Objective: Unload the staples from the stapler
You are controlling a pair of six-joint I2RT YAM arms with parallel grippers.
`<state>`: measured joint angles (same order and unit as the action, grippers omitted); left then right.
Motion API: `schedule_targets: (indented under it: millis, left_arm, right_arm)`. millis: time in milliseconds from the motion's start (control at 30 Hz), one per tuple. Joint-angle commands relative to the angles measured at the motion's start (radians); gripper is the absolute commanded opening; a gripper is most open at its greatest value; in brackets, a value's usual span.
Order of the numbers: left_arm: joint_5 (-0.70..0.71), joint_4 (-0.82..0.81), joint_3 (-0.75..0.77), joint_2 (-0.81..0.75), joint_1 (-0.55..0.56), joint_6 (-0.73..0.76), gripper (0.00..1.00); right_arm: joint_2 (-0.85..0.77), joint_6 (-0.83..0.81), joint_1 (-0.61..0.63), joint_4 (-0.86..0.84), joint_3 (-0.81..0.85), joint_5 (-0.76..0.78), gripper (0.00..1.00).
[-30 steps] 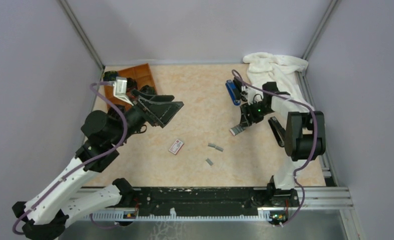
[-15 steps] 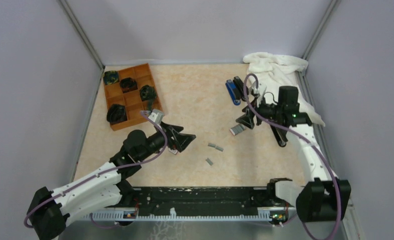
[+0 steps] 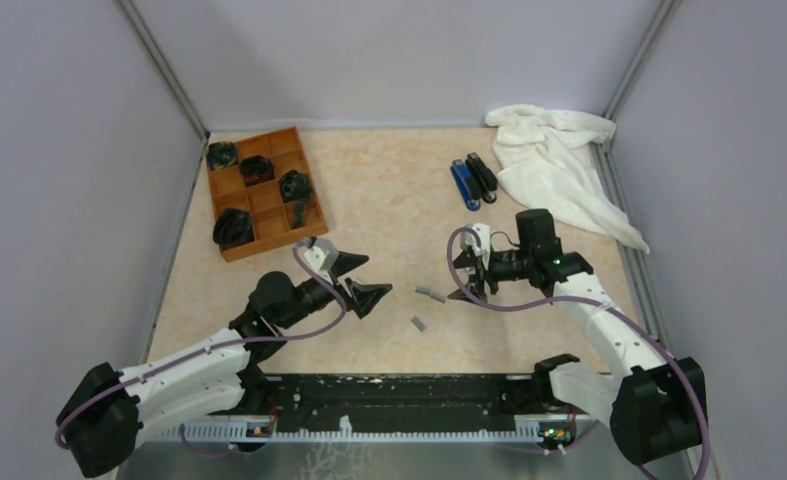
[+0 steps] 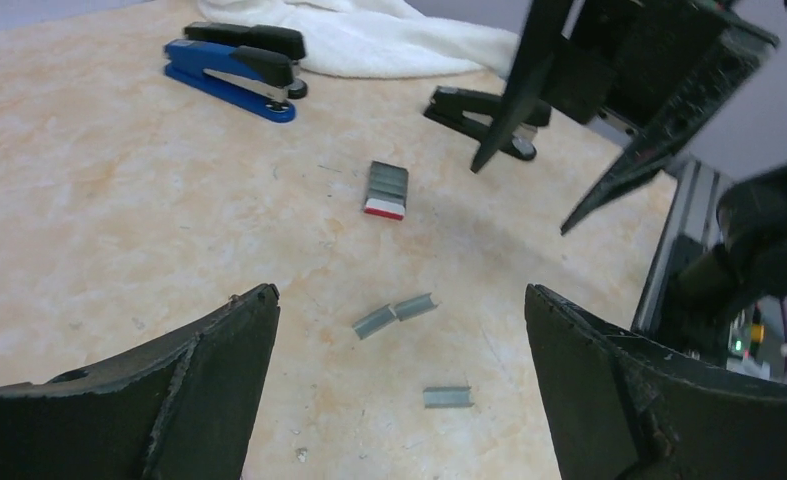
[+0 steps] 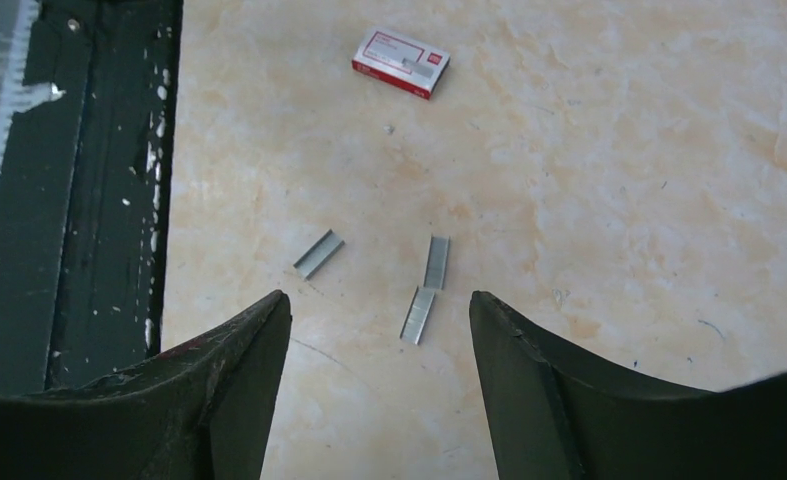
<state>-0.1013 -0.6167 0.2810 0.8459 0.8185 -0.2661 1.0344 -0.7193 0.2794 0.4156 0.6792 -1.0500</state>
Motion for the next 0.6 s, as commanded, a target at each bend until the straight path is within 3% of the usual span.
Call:
schedule_targets:
  millis: [0,267,367,567]
  left_arm:
    - [-0.281,-0.123,-0.019,0.052,0.004,0.288,0.97]
    - [-0.658,-0.061,-0.005,0.381,0.005,0.811,0.99]
    - [-0.684,0.014,0.065,0.536,0.005,0.893,0.97]
    - [-0.744,0.177,0.217,0.688,0.007,0.976,0.81]
  right_arm:
    - [0.007,-0.211,0.007,0.097,0.045,0.025,0.67]
    - [0.008,-0.196,0.007,0.148,0.088,0.082,0.68]
    - [0.008,-0.185,0.007,0.153,0.095,0.085,0.68]
    - [0.015,-0.165,0.006,0.152,0.103,0.103,0.68]
